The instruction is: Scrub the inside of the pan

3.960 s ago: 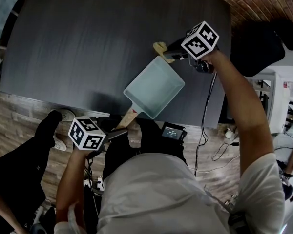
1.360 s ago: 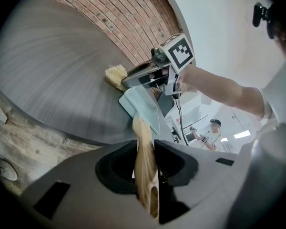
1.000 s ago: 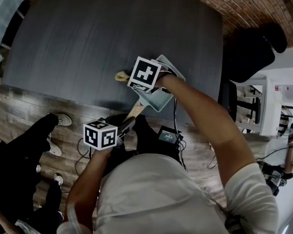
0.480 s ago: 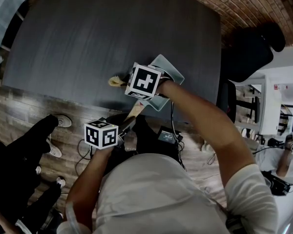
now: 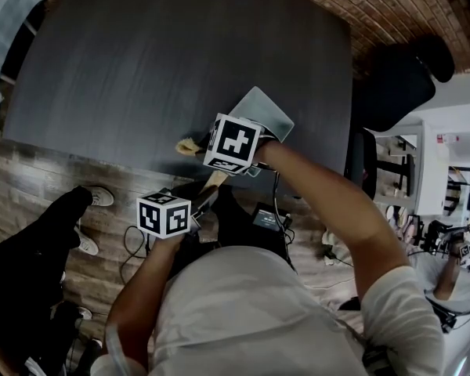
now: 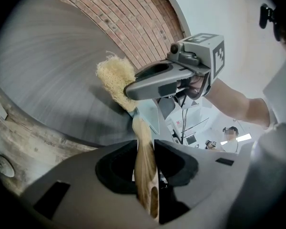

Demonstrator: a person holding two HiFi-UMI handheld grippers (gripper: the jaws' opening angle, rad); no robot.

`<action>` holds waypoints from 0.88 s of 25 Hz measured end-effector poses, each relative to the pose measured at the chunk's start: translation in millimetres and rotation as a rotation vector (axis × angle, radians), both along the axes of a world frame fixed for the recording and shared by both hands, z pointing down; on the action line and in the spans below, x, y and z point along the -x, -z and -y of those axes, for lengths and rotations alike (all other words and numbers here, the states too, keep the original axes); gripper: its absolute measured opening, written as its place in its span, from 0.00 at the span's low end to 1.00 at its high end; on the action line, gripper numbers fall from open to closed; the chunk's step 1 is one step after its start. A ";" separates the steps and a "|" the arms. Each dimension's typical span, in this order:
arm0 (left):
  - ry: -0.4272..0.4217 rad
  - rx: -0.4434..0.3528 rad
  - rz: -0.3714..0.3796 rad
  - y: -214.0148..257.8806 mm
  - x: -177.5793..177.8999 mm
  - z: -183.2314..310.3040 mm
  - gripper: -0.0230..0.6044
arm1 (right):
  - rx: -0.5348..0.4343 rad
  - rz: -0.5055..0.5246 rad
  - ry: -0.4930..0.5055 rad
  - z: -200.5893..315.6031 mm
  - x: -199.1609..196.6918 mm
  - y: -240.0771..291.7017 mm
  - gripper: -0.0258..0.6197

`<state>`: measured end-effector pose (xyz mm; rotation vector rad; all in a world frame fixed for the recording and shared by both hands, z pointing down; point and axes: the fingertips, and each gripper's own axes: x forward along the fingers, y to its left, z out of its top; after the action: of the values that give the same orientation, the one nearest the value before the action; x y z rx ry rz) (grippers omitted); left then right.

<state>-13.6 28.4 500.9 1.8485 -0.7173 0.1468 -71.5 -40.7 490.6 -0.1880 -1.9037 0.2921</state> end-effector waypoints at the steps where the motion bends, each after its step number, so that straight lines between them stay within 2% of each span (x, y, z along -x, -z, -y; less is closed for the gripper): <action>1: -0.001 0.000 0.001 0.4 0.0 0.2 0.23 | -0.004 -0.018 -0.002 0.2 -3.5 -2.8 0.11; 9: 0.001 0.003 -0.002 3.1 -0.7 1.7 0.23 | -0.094 -0.077 0.028 10.5 -12.7 -13.6 0.11; 15: 0.010 0.008 -0.008 3.7 -0.3 3.9 0.23 | -0.183 -0.063 0.079 21.1 -3.9 -14.3 0.11; 22: 0.022 0.010 -0.008 4.7 -1.6 3.1 0.23 | -0.258 -0.043 0.077 30.8 4.6 -12.4 0.11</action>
<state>-12.0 25.3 496.2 1.8305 -0.7304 0.1283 -76.2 -71.5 502.9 -0.0810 -1.8667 -0.0028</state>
